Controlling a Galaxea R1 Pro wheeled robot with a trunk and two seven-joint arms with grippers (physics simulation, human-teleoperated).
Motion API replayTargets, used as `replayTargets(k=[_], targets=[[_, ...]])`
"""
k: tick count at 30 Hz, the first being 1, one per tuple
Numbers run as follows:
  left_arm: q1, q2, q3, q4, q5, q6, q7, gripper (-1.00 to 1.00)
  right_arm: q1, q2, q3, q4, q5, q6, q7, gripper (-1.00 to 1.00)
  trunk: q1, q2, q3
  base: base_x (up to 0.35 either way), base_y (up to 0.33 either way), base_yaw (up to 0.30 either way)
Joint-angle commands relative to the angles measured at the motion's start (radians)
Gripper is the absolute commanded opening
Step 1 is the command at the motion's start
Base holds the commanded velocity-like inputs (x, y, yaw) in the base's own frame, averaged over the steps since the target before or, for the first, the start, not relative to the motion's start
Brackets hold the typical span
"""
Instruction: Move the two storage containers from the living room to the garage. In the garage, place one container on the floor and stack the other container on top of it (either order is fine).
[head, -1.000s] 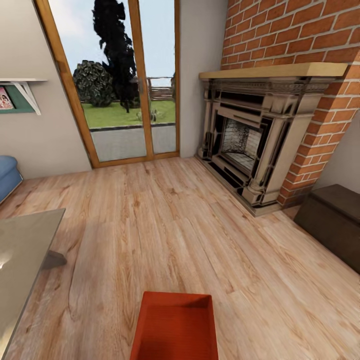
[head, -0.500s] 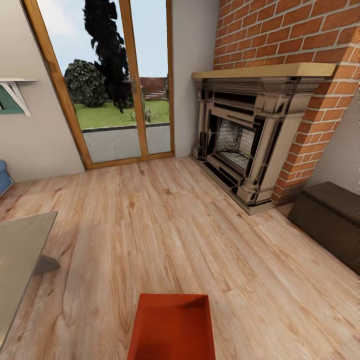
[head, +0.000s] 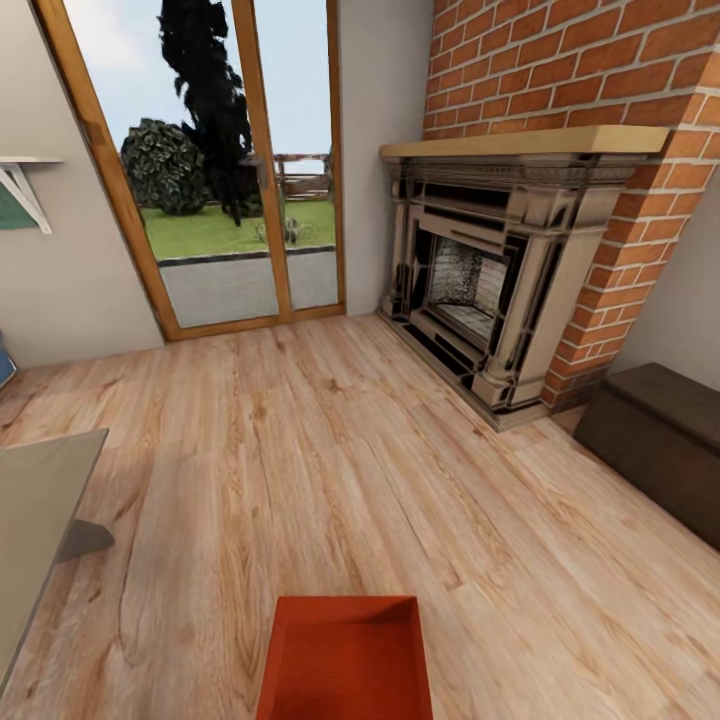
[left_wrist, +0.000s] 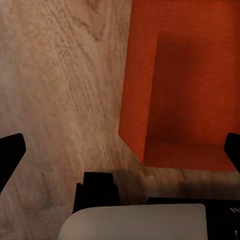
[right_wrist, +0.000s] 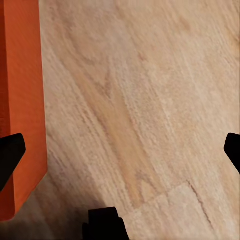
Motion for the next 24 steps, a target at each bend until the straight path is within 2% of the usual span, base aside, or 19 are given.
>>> replayTargets(k=[1, 24], targets=[[-0.001, 0.0, -0.008, 0.001, 0.01, -0.003, -0.004, 1.0, -0.001, 0.0, 0.009, 0.001, -0.01, -0.004, -0.005, 1.0, 0.0, 0.0, -0.001, 0.049, 0.018, -0.002], [-0.001, 0.0, -0.008, 0.001, 0.01, -0.003, -0.004, 1.0, -0.001, 0.0, 0.008, 0.001, -0.01, -0.006, -0.005, 1.0, 0.0, 0.0, -0.001, 0.007, 0.003, 0.0]])
